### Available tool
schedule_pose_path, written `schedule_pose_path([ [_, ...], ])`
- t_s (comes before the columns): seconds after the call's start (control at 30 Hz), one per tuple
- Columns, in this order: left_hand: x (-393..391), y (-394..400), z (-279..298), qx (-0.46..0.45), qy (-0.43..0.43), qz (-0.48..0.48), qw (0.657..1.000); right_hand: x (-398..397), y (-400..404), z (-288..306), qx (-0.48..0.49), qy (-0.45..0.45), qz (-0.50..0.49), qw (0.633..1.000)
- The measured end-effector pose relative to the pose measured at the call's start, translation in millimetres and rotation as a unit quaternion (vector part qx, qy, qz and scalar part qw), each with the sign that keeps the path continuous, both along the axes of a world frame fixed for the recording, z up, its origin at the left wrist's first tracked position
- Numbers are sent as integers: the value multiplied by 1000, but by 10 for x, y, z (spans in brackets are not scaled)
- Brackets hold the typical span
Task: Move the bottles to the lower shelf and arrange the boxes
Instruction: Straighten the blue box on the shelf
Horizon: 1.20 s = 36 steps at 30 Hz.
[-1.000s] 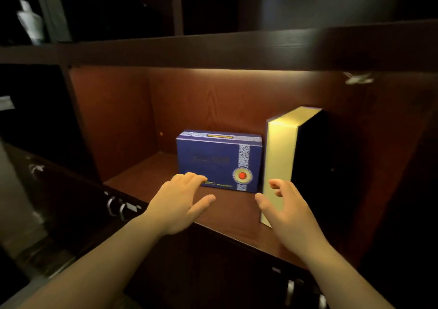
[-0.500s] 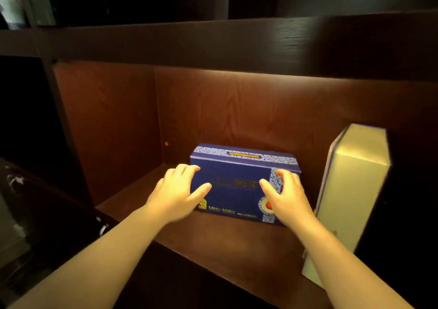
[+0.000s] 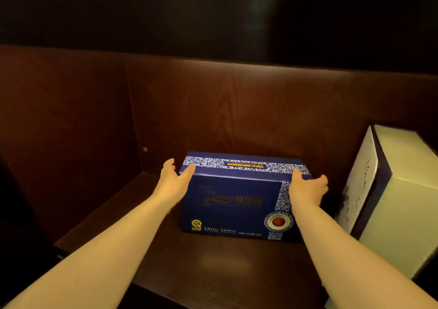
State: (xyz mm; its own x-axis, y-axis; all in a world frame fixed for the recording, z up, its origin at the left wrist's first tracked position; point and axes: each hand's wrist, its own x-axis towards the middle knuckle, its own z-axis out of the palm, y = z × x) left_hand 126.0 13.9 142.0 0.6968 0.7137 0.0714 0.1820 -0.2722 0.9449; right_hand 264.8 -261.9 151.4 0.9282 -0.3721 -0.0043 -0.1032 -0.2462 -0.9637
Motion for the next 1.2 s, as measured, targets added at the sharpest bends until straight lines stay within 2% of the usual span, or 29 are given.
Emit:
schedule_pose_path([
  [0.13, 328, 65, -164, -74, -10, -30, 997, 59, -81, -139, 38, 0, 4, 999],
  [0.37, 469, 329, -276, -132, -47, -63, 988, -103, -89, -246, 102, -10, 11, 995],
  [0.5, 466, 418, -292, -146, -42, -88, 984, -218, -68, -295, 138, -7, 24, 990],
  [0.67, 441, 463, -284, -154, -38, -114, 981, -317, -126, -300, 107, -9, 55, 993],
  [1.2, 437, 510, -353, -147, -45, -129, 980, -456, -140, -350, 141, -14, 63, 988],
])
